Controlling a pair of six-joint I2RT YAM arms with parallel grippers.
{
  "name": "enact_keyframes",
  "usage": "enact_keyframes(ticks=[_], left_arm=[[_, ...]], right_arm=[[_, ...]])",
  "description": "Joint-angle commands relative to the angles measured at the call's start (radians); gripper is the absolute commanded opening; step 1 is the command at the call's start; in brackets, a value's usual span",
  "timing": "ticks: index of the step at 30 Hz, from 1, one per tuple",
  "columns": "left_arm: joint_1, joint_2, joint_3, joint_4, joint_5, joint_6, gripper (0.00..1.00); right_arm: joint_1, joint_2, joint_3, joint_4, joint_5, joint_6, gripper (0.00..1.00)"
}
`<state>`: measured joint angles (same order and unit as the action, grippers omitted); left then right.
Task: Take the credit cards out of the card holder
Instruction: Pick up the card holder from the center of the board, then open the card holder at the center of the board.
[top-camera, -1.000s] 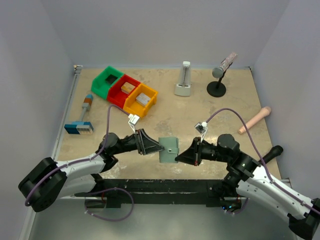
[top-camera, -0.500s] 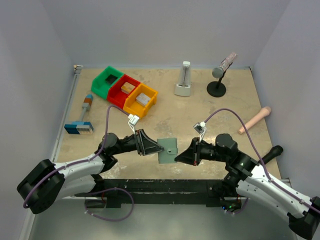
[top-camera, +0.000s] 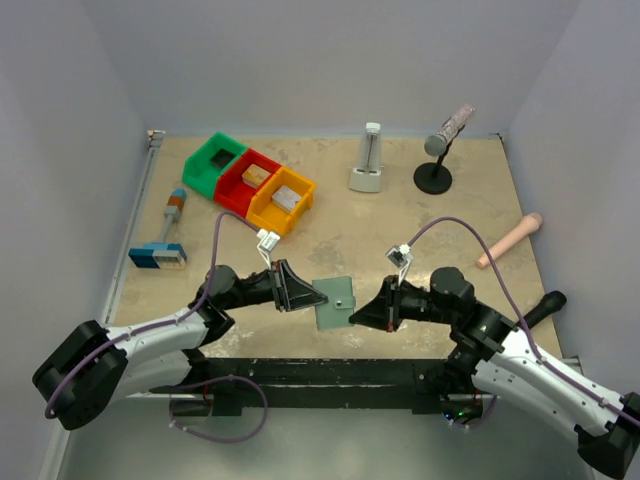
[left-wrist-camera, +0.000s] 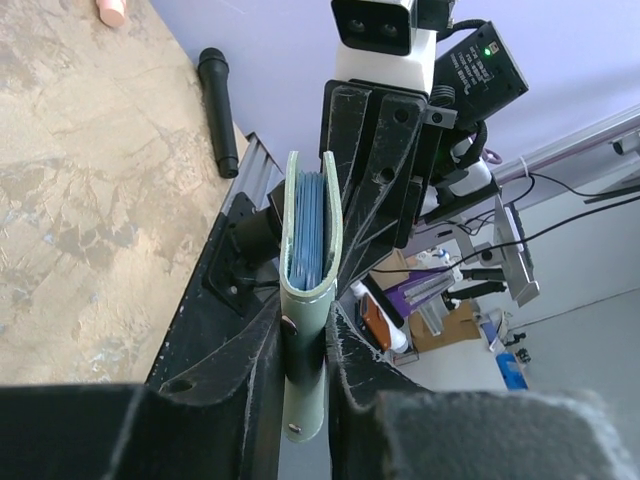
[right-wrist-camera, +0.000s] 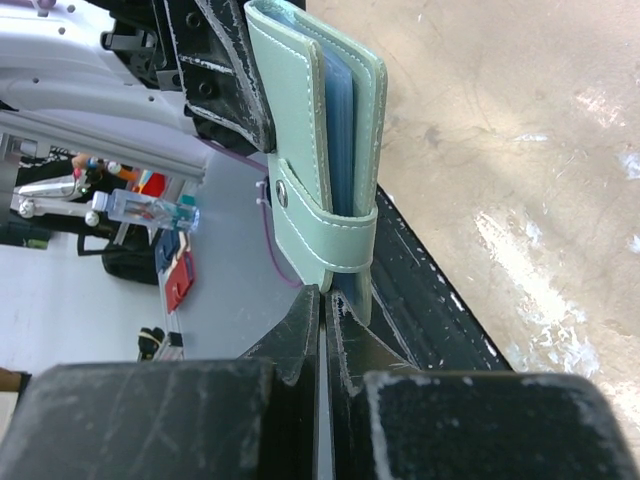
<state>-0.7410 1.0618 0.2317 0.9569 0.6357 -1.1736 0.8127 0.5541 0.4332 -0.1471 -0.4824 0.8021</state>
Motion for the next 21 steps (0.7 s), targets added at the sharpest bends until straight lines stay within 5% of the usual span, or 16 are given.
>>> enact_keyframes(ticks=[1,2,5,7,9,12,17,21], left_arm=[[-0.009,-0.033,0.043,0.031,0.028,0.032,0.21],[-0.011,-0.037,0.043,0.023,0.025,0.035,0.2],[-0.009,-0.072,0.06,-0.079,0.013,0.075,0.16],[-0.012,-0.115,0.11,-0.273,-0.016,0.159,0.13],[-0.035,-0.152,0.219,-0.624,-0.103,0.302,0.1],[-0.073,-0.168,0.357,-0.929,-0.249,0.445,0.0],[-0.106,-0.145,0.472,-1.211,-0.479,0.448,0.0],[-0.142,-0.129,0.529,-1.34,-0.66,0.388,0.0]], right_arm=[[0.002,-0.005,0.016,0.006,0.01,-0.021,0.0],[0.002,-0.003,0.024,-0.008,0.018,-0.026,0.04],[0.002,-0.011,0.071,-0.121,0.079,-0.056,0.48],[0.002,-0.02,0.12,-0.208,0.137,-0.092,0.59],[0.002,-0.022,0.182,-0.291,0.194,-0.127,0.63],[0.005,-0.01,0.268,-0.403,0.286,-0.176,0.64],[0.123,0.073,0.467,-0.567,0.574,-0.253,0.61],[0.279,0.286,0.66,-0.739,0.903,-0.262,0.58]])
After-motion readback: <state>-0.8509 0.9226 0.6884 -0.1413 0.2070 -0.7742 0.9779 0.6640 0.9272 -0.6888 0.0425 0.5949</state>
